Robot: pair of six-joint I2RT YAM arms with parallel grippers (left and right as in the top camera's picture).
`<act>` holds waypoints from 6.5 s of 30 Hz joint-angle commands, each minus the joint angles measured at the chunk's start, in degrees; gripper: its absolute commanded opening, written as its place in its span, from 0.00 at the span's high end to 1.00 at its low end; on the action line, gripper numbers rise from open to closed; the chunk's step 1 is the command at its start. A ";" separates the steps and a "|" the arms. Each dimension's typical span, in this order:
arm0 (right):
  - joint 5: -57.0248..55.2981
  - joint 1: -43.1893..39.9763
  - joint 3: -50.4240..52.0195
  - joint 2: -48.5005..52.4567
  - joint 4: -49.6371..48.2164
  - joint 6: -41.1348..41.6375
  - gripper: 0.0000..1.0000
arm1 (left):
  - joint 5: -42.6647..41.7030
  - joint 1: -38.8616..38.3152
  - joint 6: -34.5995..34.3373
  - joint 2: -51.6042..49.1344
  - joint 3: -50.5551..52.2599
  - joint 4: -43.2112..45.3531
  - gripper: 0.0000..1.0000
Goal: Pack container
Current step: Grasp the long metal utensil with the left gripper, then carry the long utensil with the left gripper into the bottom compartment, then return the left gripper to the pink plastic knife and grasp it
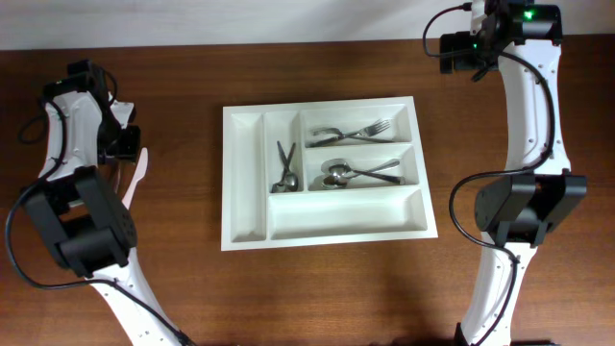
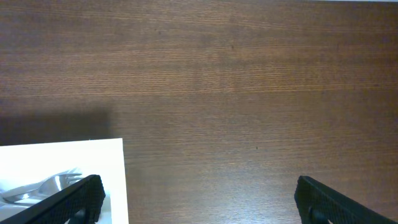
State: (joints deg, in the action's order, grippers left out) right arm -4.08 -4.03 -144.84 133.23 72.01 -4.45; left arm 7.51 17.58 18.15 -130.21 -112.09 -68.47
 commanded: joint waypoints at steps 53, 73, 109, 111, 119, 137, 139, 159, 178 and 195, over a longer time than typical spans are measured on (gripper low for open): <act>-0.72 -0.17 -0.57 -0.76 0.02 0.68 0.01 | 0.15 5.29 -2.21 -5.40 -11.61 -5.38 0.98; -0.70 -0.17 -0.57 -0.76 0.02 0.68 0.01 | -14.99 -23.80 0.61 -5.29 -40.87 -19.45 0.98; -0.72 -0.17 -0.57 -0.76 0.02 0.68 0.01 | -17.33 -57.94 14.82 -9.22 -28.00 -23.56 0.88; -0.72 -0.17 -0.57 -0.76 0.02 0.68 0.01 | -18.78 -57.99 16.65 -9.25 -25.77 -23.39 0.88; -0.72 -0.17 -0.57 -0.76 0.02 0.68 0.02 | -18.97 -57.99 17.51 -9.29 -22.56 -21.57 0.83; -0.72 -0.17 -0.57 -0.76 0.02 0.68 0.01 | -18.60 -56.65 15.47 -8.81 -27.67 -23.15 0.52; -0.72 -0.17 -0.57 -0.76 0.02 0.68 0.01 | -17.05 -55.12 12.79 -8.33 -31.43 -23.61 0.53; -0.72 -0.17 -0.57 -0.76 0.02 0.68 0.01 | -7.52 -15.50 -21.22 -1.42 -50.40 -28.24 0.51; -0.72 -0.17 -0.57 -0.76 0.02 0.68 0.01 | -5.70 -1.77 -15.52 -1.44 -28.55 -22.29 0.50; -0.72 -0.17 -0.57 -0.76 0.02 0.68 0.01 | -7.34 -0.09 -12.68 -1.44 -4.96 -8.11 0.50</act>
State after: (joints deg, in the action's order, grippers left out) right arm -4.10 -4.03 -144.84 133.23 72.01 -4.47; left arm 1.04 17.06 4.14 -132.53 -119.96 -77.62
